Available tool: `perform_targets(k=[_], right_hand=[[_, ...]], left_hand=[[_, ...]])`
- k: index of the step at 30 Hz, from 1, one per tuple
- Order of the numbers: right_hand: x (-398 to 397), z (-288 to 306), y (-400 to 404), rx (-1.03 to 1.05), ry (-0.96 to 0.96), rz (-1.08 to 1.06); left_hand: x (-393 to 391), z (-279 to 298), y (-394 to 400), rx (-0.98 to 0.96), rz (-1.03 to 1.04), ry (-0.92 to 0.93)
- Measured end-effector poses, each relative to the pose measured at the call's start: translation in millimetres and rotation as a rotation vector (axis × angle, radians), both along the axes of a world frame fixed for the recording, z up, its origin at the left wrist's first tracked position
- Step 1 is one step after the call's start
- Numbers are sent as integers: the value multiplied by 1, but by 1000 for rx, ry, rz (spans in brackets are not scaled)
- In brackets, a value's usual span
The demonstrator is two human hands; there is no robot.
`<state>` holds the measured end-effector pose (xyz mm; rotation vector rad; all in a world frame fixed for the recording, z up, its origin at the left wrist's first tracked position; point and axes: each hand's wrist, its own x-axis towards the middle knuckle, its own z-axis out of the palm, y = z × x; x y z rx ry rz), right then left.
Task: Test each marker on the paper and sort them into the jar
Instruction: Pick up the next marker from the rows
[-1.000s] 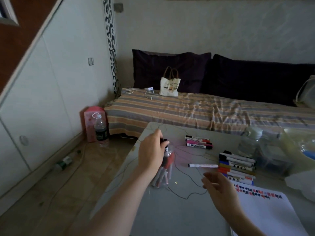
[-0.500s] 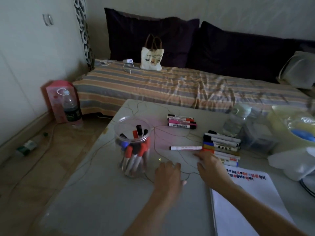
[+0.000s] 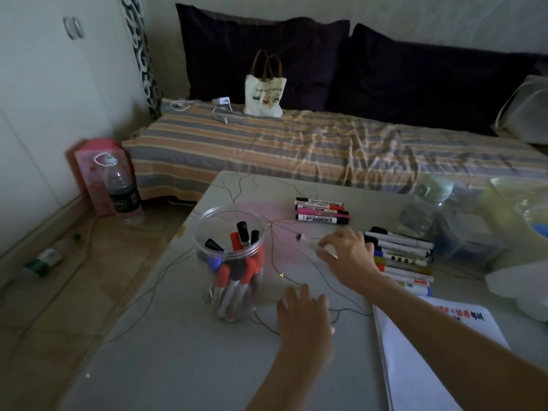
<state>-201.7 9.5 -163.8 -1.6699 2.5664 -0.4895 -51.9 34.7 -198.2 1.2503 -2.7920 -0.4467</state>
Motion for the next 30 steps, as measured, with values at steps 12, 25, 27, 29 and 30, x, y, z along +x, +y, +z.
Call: perform_targets(k=[12, 25, 27, 29, 30], right_hand=[[10, 36, 164, -243, -1349, -263], [3, 25, 206, -217, -1099, -217], [-2, 19, 206, -211, -816, -175], [-5, 15, 204, -210, -693, -159], [-6, 13, 205, -202, -664, -156]], left_hand=[[-19, 36, 13, 359, 91, 629], [-63, 57, 71, 1390, 328, 1050], [-68, 54, 75, 1380, 383, 1054], [-75, 50, 80, 1351, 436, 1025], [-79, 50, 78, 1340, 467, 1023]])
